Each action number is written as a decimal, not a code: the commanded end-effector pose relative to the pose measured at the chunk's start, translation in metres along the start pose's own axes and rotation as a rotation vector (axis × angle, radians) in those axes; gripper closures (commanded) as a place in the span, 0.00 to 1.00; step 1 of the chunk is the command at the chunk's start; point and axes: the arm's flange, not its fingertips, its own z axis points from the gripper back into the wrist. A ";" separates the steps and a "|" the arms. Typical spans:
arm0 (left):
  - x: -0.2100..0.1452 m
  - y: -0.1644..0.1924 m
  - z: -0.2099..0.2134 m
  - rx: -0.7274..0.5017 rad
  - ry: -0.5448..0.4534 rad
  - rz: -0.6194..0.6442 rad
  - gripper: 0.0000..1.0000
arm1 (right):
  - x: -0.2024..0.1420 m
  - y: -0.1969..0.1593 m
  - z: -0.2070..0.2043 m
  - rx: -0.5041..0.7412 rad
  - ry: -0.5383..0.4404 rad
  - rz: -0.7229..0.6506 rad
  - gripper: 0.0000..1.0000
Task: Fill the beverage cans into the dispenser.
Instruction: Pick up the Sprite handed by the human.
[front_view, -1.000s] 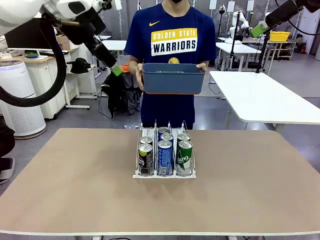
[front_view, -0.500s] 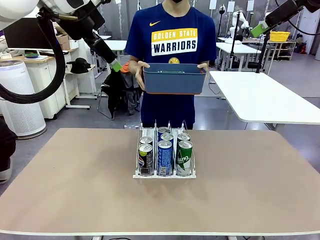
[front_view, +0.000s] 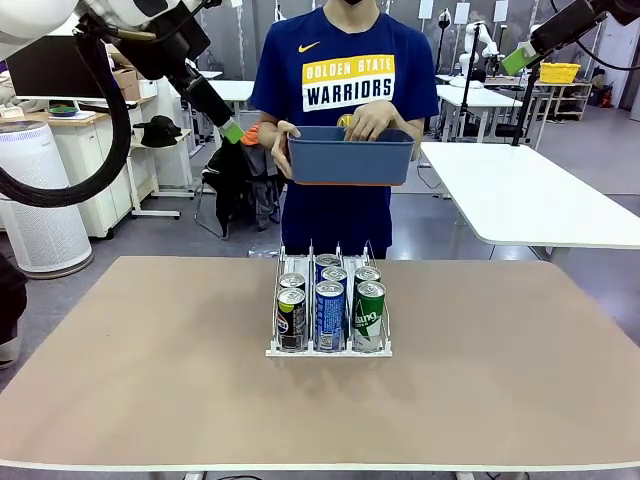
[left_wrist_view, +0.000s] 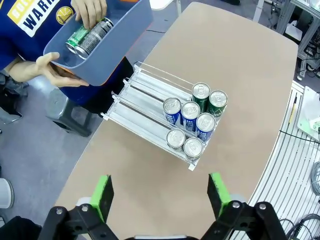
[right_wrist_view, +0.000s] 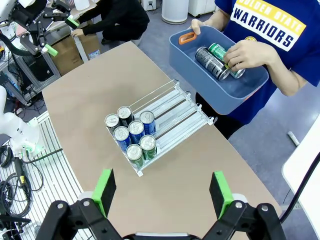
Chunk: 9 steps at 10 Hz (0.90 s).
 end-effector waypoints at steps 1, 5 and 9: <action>0.009 -0.008 0.010 0.059 -0.005 -0.017 0.00 | -0.001 0.000 -0.001 0.002 0.001 -0.001 0.00; 0.012 -0.012 0.018 0.061 -0.033 -0.030 0.00 | -0.001 0.000 -0.001 0.002 0.001 -0.001 0.00; 0.015 -0.010 0.022 0.045 -0.034 -0.042 0.00 | -0.001 0.000 -0.001 0.002 0.001 -0.001 0.00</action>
